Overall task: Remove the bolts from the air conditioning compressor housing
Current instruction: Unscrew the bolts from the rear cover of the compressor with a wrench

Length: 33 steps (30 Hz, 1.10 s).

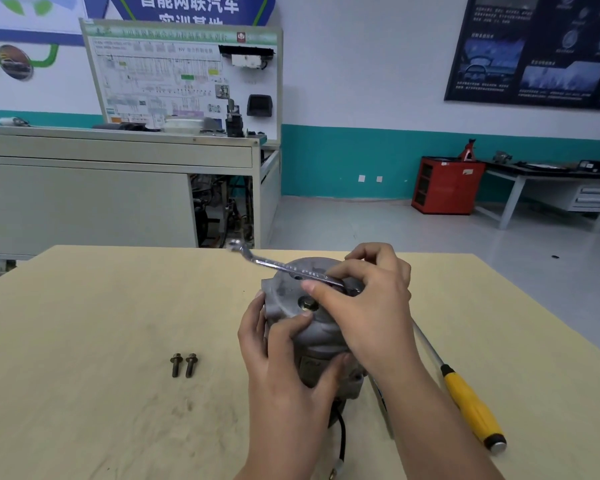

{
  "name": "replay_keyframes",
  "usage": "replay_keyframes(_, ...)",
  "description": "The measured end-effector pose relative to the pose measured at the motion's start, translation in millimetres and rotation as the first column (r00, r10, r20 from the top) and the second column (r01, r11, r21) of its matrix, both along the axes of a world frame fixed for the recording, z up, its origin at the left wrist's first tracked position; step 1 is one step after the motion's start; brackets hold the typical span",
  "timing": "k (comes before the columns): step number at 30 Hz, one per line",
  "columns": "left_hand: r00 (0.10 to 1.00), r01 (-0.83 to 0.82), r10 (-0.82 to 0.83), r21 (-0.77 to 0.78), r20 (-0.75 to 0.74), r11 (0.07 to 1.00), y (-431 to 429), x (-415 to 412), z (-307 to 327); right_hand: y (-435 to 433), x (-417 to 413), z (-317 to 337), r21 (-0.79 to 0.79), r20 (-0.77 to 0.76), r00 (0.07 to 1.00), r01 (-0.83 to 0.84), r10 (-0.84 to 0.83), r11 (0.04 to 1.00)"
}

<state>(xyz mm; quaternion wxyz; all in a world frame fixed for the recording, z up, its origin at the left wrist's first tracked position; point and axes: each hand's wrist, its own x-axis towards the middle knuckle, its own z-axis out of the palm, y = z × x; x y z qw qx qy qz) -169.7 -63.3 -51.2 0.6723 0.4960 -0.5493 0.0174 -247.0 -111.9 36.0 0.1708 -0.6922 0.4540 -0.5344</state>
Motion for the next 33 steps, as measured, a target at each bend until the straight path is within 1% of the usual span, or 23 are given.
replay_keyframes(5,1.000,0.009,-0.009,0.009,-0.023,1.000,0,-1,0,6,1,-16,-0.109,0.080,0.997,-0.004,0.013,0.994)
replay_keyframes(8,0.999,0.015,-0.014,0.017,-0.038,1.000,1,-2,0,8,0,-26,-0.186,0.115,0.991,-0.043,0.066,0.982)
replay_keyframes(13,1.000,0.017,-0.018,-0.019,-0.021,1.000,-2,-1,1,9,-4,-49,-0.328,0.143,0.988,-0.001,0.051,0.945)
replay_keyframes(16,0.998,0.031,-0.031,-0.012,-0.055,0.999,-1,-2,1,10,-6,-59,-0.345,0.183,0.980,-0.011,0.078,0.939)
replay_keyframes(18,0.999,0.018,-0.018,0.001,-0.046,1.000,-1,-4,2,9,-4,-61,-0.329,0.272,0.953,-0.035,0.130,0.944)
replay_keyframes(21,1.000,0.005,-0.006,-0.029,-0.017,1.000,-2,-4,2,10,0,-62,-0.296,0.425,0.891,-0.031,0.161,0.955)
replay_keyframes(24,1.000,-0.012,0.012,-0.029,-0.010,1.000,-2,-3,2,8,1,-56,-0.231,0.634,0.755,-0.023,0.168,0.973)
replay_keyframes(26,1.000,-0.013,0.012,-0.030,-0.009,0.999,-1,-2,1,2,-1,-47,-0.129,0.758,0.641,-0.033,0.120,0.991)
replay_keyframes(27,1.000,-0.006,0.006,-0.029,-0.012,1.000,-1,-2,1,-1,-3,-42,-0.073,0.791,0.605,-0.053,0.090,0.996)
replay_keyframes(28,1.000,-0.001,0.000,-0.032,-0.013,1.000,0,-2,2,-4,-4,-36,-0.022,0.798,0.601,-0.059,0.053,0.998)
replay_keyframes(31,1.000,-0.005,0.005,-0.055,0.002,0.998,-1,-1,2,-16,-6,-23,0.121,0.725,0.684,-0.011,-0.080,0.993)
replay_keyframes(33,1.000,-0.010,0.009,-0.068,-0.003,0.998,-3,0,-1,-24,-7,-15,0.197,0.682,0.723,-0.040,-0.108,0.980)
